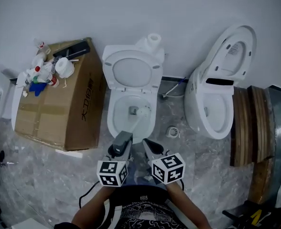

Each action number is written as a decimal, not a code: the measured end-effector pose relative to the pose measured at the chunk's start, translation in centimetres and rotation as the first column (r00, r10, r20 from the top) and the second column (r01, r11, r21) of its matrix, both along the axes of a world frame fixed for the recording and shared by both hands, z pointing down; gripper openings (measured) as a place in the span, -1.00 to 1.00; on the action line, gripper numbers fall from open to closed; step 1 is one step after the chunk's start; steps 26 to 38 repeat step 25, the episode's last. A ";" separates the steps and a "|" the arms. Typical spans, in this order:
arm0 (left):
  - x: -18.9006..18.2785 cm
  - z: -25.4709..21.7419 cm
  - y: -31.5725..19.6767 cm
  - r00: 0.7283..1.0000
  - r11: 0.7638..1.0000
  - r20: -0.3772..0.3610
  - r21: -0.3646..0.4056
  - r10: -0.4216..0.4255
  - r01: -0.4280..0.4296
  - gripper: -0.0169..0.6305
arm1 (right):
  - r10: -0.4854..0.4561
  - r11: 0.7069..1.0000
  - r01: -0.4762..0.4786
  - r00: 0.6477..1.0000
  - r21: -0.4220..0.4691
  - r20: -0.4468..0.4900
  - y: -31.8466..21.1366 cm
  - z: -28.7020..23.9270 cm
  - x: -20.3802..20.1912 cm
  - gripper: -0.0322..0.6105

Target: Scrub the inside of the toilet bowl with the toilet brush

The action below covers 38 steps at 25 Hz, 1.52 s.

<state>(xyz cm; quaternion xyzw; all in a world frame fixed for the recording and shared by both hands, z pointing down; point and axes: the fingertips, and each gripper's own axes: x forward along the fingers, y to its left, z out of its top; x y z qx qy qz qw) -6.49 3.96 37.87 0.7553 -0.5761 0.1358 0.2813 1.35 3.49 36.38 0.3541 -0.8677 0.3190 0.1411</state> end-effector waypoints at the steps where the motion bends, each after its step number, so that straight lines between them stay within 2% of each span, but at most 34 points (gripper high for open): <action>1: 0.5 -0.9 0.3 1.000 1.000 -0.002 0.019 0.005 -0.004 -0.42 | -0.007 1.000 0.007 1.000 0.017 0.003 0.2 -0.7 0.2 -0.90; 6: 2.7 -4.2 1.7 0.999 0.995 0.021 0.094 0.024 -0.026 -0.41 | -0.029 0.996 0.028 1.000 0.085 0.010 0.9 -2.9 1.4 -0.90; 14: 4.2 -6.0 3.2 1.000 0.988 0.026 0.151 -0.005 0.001 -0.41 | -0.054 0.993 0.052 0.998 0.109 0.012 3.0 -3.4 2.7 -0.90; 25: 6.2 -6.8 4.5 1.000 0.985 0.017 0.173 0.001 -0.004 -0.41 | -0.048 0.992 0.045 0.999 0.116 0.024 4.3 -3.6 4.7 -0.90; 38: 6.2 -6.8 4.5 1.000 0.985 0.017 0.173 0.001 -0.004 -0.41 | -0.048 0.992 0.045 0.999 0.116 0.024 4.3 -3.6 4.7 -0.90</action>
